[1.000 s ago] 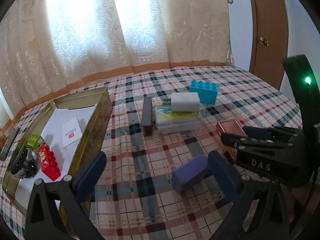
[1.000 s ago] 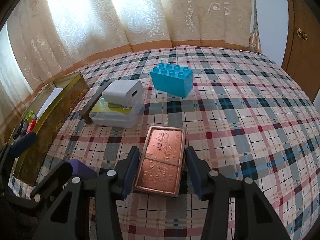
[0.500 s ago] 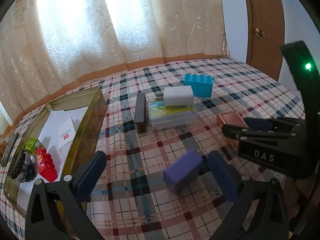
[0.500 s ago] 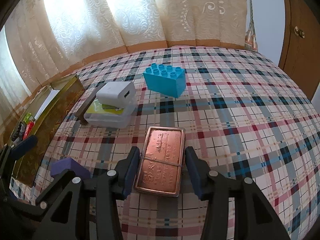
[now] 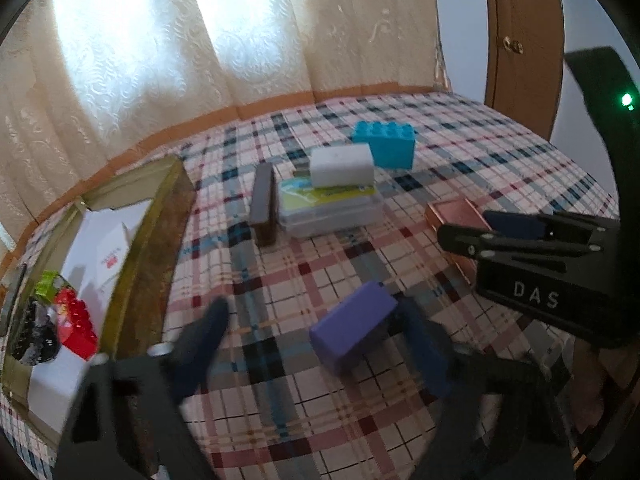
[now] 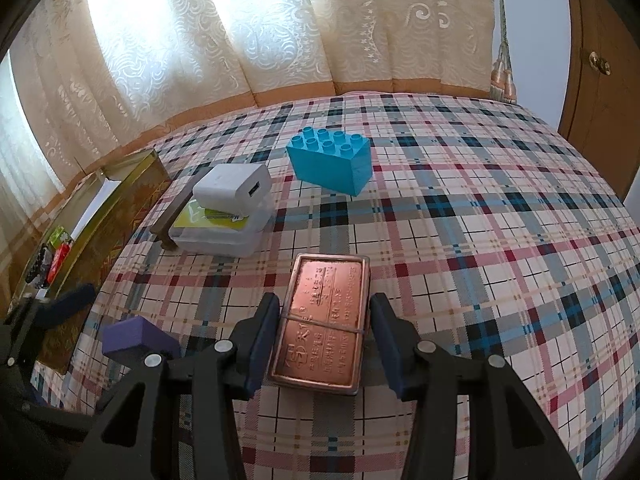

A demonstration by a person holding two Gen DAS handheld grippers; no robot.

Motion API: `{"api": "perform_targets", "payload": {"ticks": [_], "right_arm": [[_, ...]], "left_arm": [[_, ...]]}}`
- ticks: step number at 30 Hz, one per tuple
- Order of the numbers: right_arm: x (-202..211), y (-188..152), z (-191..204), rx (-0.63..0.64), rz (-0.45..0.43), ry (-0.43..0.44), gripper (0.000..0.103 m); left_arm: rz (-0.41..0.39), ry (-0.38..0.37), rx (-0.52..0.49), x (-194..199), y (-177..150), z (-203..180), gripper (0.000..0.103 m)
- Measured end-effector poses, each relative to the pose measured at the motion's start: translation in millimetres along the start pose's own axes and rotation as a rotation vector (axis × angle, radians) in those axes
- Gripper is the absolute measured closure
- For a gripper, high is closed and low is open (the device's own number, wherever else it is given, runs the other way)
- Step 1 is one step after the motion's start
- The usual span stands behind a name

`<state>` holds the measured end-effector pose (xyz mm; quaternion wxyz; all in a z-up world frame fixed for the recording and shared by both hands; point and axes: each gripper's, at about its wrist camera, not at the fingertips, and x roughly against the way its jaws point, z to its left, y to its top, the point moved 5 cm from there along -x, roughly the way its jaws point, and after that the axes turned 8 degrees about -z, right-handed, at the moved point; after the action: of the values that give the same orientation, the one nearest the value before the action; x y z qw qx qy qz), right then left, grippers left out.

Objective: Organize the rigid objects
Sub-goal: 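Grasp the purple block with the left gripper while the right gripper holds the copper plate, then lift the purple block and copper plate and carry both toward the gold tray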

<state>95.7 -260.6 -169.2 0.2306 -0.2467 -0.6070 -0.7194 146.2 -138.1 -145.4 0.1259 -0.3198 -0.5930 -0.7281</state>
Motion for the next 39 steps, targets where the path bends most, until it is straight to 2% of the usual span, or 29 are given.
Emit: {"api": "perform_targets", "payload": {"ticks": [1,3,4,5,7,10,18,25,39], "right_arm": [[-0.1,-0.1,0.5,0.002,0.000,-0.001,0.053],[-0.2,0.1,1.1,0.006,-0.001,0.000,0.053],[-0.2,0.3,1.4,0.008,-0.002,0.000,0.053],[0.1,0.6,1.9,0.010,-0.005,0.001,0.054],[1.9,1.4,2.7,0.013,-0.016,0.002,0.055],[4.9,2.8,4.6,0.022,-0.035,0.007,0.055],[11.4,7.7,13.6,0.038,-0.088,0.012,0.055],[18.5,12.3,22.9,0.051,-0.142,0.040,0.055],[37.2,18.3,41.2,0.103,-0.253,0.022,0.055]], "left_arm": [[0.010,-0.014,0.003,-1.8,-0.8,-0.7,0.039],[0.027,-0.053,0.017,-5.2,-2.2,-1.1,0.075],[0.037,-0.068,0.029,-6.9,-3.0,-0.2,0.082],[0.039,-0.080,0.039,-6.9,-3.4,0.6,0.085],[0.031,-0.101,0.061,-5.1,-3.2,2.9,0.085],[0.005,-0.083,0.051,-1.0,-1.1,5.4,0.085],[-0.082,0.024,0.039,3.3,11.6,23.4,0.085],[-0.148,0.047,0.060,12.6,17.8,30.6,0.085],[-0.278,0.053,0.151,37.3,19.6,49.7,0.085]]}}
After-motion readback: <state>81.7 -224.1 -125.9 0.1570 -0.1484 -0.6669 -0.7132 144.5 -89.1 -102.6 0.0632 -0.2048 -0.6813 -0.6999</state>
